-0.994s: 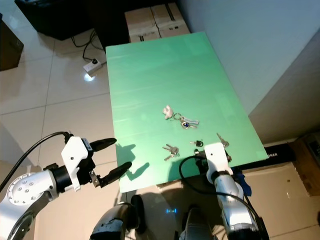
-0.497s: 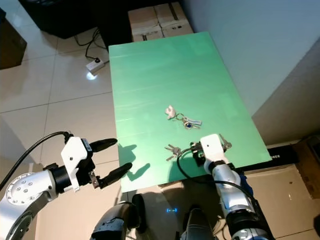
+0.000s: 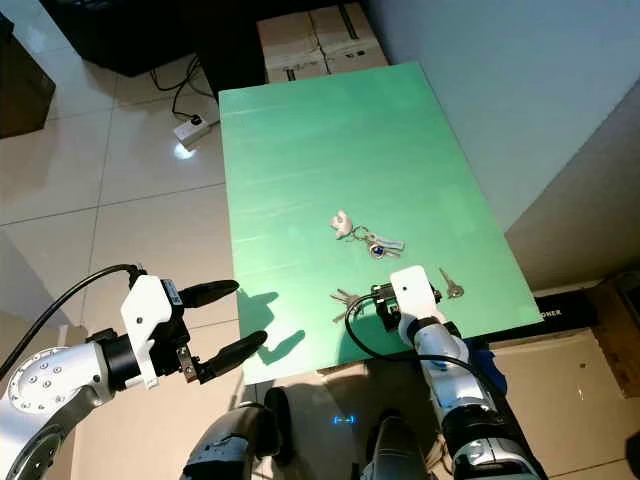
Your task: Hang keys on a hook
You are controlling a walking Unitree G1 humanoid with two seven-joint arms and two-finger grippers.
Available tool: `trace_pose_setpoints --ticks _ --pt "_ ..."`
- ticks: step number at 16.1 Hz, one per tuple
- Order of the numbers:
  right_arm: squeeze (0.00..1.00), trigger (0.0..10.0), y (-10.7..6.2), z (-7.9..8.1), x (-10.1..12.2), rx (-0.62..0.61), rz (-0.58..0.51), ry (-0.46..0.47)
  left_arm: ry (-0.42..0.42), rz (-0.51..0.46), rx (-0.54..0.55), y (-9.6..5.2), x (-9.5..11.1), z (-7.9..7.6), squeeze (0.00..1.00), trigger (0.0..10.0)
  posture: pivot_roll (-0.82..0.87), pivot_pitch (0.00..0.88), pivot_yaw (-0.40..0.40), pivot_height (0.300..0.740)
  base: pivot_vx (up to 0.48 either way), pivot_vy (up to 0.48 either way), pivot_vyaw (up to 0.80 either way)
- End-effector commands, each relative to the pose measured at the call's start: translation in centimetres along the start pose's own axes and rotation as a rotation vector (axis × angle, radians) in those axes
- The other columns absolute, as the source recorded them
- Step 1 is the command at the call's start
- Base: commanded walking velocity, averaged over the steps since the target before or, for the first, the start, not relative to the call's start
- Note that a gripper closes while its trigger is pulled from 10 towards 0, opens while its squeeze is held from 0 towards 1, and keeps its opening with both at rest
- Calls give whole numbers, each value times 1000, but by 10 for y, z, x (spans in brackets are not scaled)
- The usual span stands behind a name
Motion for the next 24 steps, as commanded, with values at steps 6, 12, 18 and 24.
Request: trace_pose_setpoints --ticks 6,12,18,24 --pt "0 10000 -5 5 7 -44 -48 35 4 22 5 -6 -2 0 0 10000 113 306 146 740 0 0 0" --pt "0 10000 -25 18 5 -114 -27 57 3 25 -2 -5 -3 -1 0 10000 109 308 158 740 0 0 0" --pt "0 10000 -22 0 -15 -188 81 59 7 29 -10 -6 -2 0 0 10000 115 304 162 740 0 0 0" --pt "0 9882 -17 -1 -15 -163 78 49 8 30 -9 -5 -2 0 0 10000 117 306 162 740 0 0 0"
Point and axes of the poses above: a point about 5 cm out from each wrist's last joint towards the gripper, its own y axis pointing out of the wrist towards the gripper, its own x axis along the axis of the wrist's last joint, z = x × y, the point moved 5 cm from there along y, pointing out of the wrist towards the gripper, and after that the axes turned 13 degrees about -y, right-handed, at the moved point
